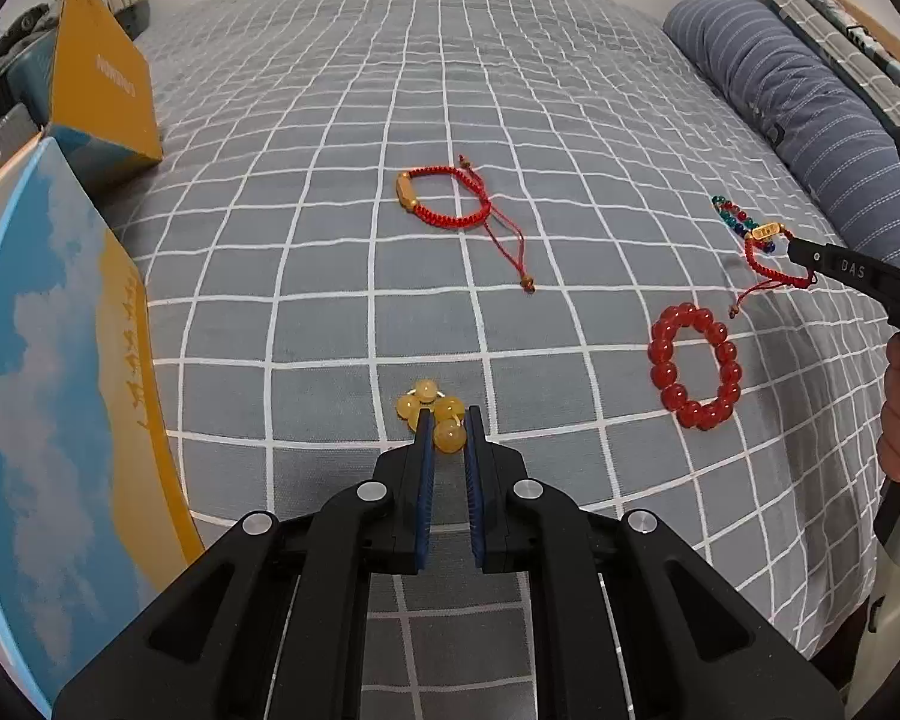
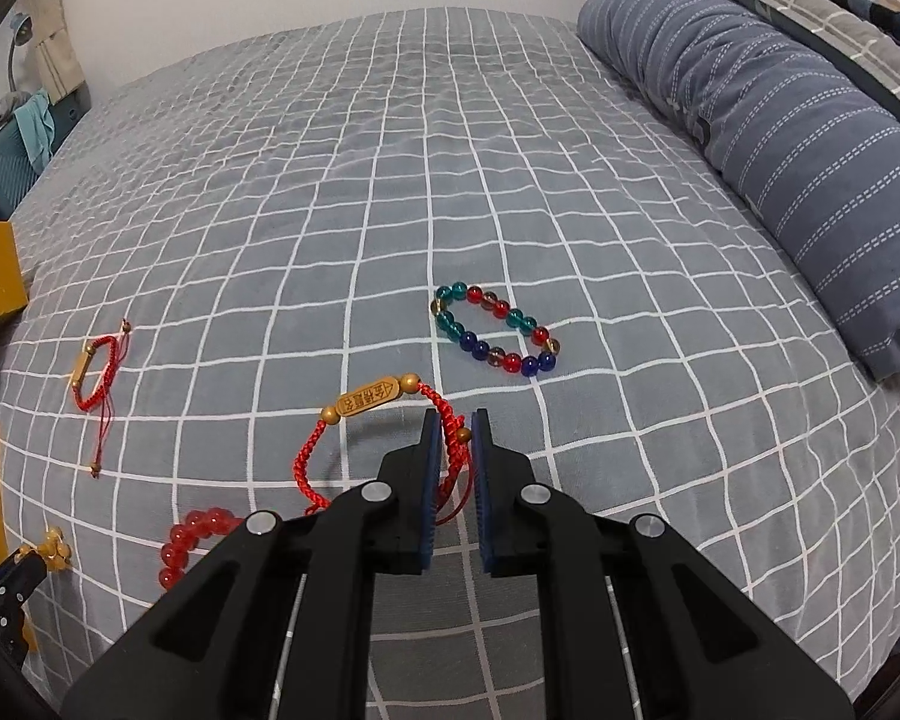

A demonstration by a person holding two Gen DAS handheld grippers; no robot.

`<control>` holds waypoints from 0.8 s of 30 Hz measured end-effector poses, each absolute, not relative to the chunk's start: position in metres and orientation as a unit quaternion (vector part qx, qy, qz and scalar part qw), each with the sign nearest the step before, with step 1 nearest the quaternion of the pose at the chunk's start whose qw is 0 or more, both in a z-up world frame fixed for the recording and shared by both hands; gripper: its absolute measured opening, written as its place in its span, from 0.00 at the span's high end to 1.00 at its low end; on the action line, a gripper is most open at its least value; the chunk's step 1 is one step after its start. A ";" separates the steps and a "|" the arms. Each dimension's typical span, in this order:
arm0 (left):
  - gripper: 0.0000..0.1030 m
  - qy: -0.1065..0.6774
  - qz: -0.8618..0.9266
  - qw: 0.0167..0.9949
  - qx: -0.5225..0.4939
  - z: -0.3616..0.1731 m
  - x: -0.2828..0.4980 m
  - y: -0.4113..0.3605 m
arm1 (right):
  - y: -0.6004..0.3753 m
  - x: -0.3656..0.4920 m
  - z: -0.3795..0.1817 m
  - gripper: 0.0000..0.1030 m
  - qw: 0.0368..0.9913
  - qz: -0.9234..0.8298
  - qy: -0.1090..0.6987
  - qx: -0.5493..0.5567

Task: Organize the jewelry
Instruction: 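Grasp yellow amber bead bracelet with left tool while right tool grasps red cord bracelet, then carry both held bracelets over the open white box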

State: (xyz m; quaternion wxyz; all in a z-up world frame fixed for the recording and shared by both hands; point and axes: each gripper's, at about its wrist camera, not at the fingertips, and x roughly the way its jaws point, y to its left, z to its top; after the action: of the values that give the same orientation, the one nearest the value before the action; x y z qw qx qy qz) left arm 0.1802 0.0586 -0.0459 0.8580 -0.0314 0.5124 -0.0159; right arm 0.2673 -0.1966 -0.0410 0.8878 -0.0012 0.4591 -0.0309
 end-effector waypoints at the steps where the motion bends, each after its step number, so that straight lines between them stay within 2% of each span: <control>1: 0.91 0.511 -0.018 0.859 -0.031 -0.044 0.180 0.058 | -0.196 0.267 -0.039 0.91 0.888 -0.031 0.458 -0.001; 24: 0.91 0.476 -0.024 0.879 -0.011 0.013 0.187 0.051 | -0.183 0.257 0.014 0.91 0.901 -0.017 0.433 -0.003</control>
State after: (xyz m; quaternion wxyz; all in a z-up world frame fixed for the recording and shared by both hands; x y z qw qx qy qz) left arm 0.1866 0.0511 0.0132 0.8789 -0.0111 0.4762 -0.0244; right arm 0.2566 -0.1825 0.0143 0.9013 -0.0028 0.4329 -0.0174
